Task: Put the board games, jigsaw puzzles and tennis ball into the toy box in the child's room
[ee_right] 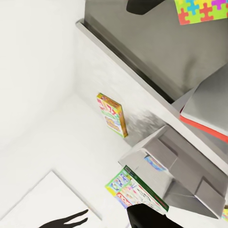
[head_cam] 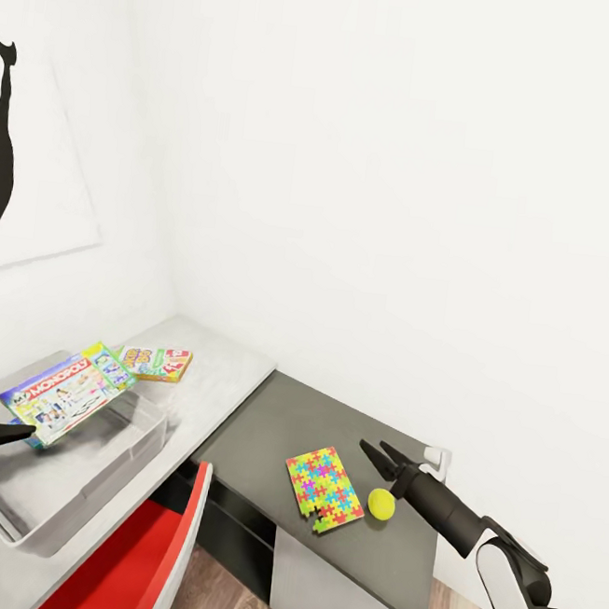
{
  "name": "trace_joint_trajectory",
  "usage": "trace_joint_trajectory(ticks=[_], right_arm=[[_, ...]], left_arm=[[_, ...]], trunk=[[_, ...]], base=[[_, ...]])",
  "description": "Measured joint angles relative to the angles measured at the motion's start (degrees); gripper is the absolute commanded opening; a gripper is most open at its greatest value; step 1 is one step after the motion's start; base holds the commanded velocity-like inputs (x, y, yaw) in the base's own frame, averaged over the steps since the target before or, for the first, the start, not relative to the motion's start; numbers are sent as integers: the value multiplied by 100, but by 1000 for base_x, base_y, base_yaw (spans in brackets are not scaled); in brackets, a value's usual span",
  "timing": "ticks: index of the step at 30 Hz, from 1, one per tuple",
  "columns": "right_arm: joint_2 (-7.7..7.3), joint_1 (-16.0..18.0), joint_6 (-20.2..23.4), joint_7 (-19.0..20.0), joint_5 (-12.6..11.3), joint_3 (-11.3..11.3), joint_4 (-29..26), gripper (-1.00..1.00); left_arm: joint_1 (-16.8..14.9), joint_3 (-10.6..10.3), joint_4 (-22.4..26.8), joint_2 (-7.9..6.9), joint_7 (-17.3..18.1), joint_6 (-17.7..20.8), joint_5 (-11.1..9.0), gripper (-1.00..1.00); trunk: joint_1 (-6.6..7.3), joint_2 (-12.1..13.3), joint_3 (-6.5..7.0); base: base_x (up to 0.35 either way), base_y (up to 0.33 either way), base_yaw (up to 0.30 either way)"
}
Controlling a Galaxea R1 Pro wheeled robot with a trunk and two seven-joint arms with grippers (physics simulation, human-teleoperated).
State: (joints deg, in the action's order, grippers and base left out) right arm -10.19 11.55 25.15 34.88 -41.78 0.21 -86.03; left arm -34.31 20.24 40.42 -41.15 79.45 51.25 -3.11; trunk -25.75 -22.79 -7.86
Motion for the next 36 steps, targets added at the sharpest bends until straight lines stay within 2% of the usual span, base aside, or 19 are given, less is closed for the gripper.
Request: trace_joint_trajectory(ticks=[8, 13, 19, 28, 36], right_arm=[[-13, 0, 1, 1, -8, 8, 0, 100], [-18, 0, -1, -1, -13, -5, -5, 100], [-32, -6, -2, 102, -16, -29, -32, 100], [-39, -9, -1, 214, -15, -42, -59, 100], [-43, -9, 12, 221, -24, -45, -62, 100]], left_arm=[[2, 0, -150, -18, -573, -64, 378, -100], [1, -12, -401, -12, -740, -80, 428, -100], [-5, -16, -490, -6, -1165, -77, 429, -100], [-5, -24, -500, 36, -1386, -72, 428, -100], [-7, -26, -500, 46, -1504, -61, 426, -100]], trunk=[[0, 0, 0], [0, 0, 0], [0, 0, 0], [0, 0, -6], [0, 1, -68]], base=[[0, 0, 0], [0, 0, 0], [0, 0, 0], [0, 0, 0], [0, 0, 0]])
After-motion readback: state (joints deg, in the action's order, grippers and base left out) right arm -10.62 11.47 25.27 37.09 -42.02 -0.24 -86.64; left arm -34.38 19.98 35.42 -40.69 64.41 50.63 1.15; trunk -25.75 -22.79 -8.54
